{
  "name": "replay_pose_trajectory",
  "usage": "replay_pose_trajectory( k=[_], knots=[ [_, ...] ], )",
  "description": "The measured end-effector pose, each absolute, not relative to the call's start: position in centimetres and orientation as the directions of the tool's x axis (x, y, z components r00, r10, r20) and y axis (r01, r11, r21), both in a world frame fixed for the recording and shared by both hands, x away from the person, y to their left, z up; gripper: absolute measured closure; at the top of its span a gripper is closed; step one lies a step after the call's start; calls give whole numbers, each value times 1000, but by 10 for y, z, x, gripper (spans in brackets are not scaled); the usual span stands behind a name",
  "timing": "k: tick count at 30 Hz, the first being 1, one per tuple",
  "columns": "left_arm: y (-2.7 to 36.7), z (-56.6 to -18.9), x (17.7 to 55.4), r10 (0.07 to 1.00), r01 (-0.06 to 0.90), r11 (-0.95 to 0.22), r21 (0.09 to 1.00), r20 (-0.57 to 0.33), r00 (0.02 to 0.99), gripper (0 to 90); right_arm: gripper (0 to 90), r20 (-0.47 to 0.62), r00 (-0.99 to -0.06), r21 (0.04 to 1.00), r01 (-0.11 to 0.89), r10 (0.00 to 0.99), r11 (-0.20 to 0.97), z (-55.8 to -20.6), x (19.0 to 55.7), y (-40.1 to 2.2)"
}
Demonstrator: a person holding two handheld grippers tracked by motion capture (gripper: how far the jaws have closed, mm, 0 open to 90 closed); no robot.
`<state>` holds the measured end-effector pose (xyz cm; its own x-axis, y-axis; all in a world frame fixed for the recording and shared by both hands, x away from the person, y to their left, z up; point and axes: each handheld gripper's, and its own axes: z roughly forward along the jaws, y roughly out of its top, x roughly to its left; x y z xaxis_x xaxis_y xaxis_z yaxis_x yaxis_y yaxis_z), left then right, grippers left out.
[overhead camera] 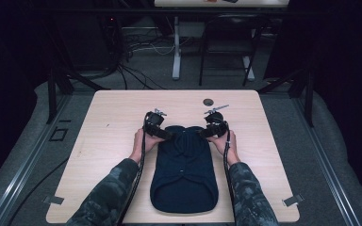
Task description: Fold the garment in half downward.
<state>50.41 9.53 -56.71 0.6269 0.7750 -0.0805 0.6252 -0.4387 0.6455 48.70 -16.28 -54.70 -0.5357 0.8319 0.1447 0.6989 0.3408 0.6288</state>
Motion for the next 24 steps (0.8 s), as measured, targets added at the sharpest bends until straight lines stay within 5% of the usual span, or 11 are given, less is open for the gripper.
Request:
replay_pose_trajectory(
  k=[18,24],
  knots=[
    [88,-569,498,733,614,-468,636,-108,671,592,706,104,-556,592,701,825,398,-562,488,-145],
    [81,-563,492,706,565,-526,636,-44,707,694,763,98,-561,617,682,822,392,-559,483,-148]
  ],
)
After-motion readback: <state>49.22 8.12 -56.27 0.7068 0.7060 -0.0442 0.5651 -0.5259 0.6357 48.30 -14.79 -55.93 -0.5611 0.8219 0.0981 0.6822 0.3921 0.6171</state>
